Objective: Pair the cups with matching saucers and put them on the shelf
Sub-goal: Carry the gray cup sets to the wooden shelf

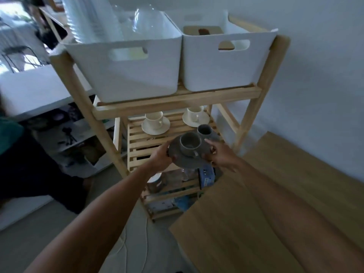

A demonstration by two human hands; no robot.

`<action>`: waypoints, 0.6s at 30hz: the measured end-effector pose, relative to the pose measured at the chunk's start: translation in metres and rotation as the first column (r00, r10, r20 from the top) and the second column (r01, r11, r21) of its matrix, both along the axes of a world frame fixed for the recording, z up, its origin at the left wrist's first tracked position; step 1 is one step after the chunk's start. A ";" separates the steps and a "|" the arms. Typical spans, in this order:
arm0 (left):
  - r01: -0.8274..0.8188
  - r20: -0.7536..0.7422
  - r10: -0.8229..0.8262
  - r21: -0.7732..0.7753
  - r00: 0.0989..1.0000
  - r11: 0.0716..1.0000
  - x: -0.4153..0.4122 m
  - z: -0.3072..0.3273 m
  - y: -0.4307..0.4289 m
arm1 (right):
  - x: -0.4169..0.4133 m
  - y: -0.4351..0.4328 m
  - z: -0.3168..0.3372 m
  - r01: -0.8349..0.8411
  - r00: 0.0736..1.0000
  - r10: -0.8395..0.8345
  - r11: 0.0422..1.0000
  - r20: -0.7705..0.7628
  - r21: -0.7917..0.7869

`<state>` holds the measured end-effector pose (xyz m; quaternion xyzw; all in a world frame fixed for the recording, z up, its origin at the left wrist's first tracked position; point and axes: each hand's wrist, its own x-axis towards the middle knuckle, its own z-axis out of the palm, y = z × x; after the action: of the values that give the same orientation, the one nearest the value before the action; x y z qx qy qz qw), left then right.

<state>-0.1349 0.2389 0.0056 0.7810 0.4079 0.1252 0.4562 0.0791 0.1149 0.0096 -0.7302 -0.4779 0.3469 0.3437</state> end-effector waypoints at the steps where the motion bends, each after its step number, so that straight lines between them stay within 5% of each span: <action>1: -0.011 -0.004 0.011 0.006 1.000 1.000 -0.007 -0.005 0.008 | -0.004 0.014 -0.005 -0.018 1.000 0.018 1.000 0.009 -0.008; 7: -0.080 0.010 0.080 -0.009 0.997 0.997 -0.045 -0.036 0.052 | -0.030 0.090 -0.043 -0.142 0.988 0.148 0.983 0.037 -0.120; 18: -0.186 -0.115 0.187 0.016 0.976 0.982 -0.040 -0.077 0.109 | -0.031 0.168 -0.098 -0.206 0.976 0.210 0.976 0.061 -0.065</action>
<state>-0.1745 0.3480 -0.0718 0.7464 0.5049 0.1231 0.4157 0.0479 0.2827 -0.0887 -0.6971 -0.5526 0.3700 0.2679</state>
